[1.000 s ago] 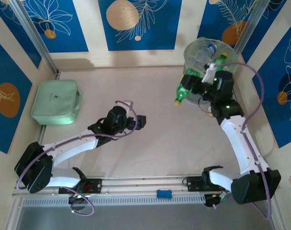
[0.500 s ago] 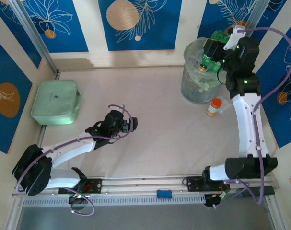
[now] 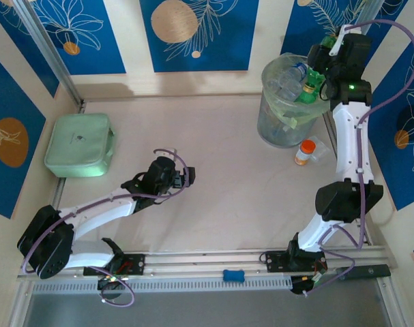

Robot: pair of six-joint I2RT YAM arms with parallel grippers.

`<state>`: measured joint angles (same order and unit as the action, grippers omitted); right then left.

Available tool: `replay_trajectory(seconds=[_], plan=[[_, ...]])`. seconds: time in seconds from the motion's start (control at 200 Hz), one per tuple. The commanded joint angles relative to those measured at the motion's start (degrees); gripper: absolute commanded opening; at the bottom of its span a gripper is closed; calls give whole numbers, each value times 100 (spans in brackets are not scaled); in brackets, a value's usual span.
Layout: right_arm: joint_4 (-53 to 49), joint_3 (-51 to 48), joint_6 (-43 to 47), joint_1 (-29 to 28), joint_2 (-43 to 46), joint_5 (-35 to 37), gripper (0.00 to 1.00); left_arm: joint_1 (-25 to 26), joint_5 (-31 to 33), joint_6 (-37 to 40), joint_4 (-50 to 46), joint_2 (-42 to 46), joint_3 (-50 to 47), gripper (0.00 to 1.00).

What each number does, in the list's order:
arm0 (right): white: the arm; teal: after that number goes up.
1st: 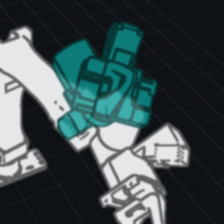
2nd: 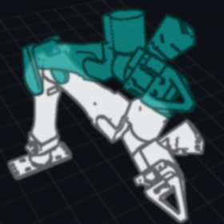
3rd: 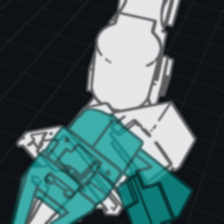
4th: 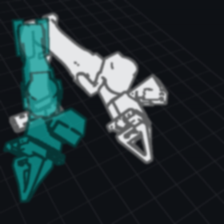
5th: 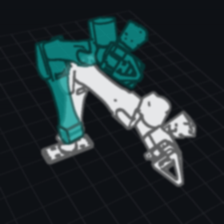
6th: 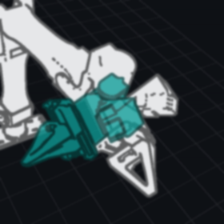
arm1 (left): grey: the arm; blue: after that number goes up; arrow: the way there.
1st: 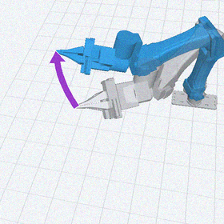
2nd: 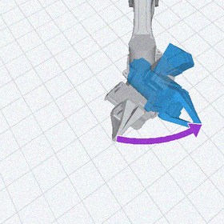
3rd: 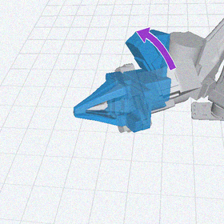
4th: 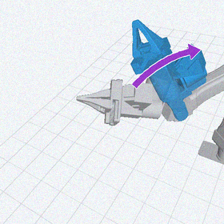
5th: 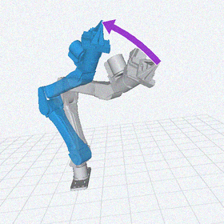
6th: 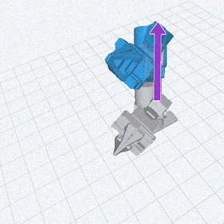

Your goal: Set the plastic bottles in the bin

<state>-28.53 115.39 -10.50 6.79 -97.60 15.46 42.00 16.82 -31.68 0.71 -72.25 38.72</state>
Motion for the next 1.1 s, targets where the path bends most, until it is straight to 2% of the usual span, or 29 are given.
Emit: replay_trajectory(seconds=[0.0, 0.25, 0.49, 0.685, 0.855, 1.09], plan=[[-222, 174, -101, 15, -325, 106, 43, -71, 75, -90, -148, 167, -31, 99], [-330, 504, -436, 9, -932, -232, 44, -70, 186, -134, -299, 438, -144, 99], [-1040, 1524, -788, -10, -1789, -464, 48, -72, 204, -227, -370, 563, -207, 99], [-1527, 2022, -882, -62, -2136, -162, 60, -80, 199, -242, -384, 589, -220, 99], [-1537, 2055, -806, -62, -1972, 217, 80, -94, 319, -141, -466, 624, -189, 99], [-1455, 2027, -564, -46, -1564, 79, 90, -324, 188, -147, -322, 720, -183, 99]])
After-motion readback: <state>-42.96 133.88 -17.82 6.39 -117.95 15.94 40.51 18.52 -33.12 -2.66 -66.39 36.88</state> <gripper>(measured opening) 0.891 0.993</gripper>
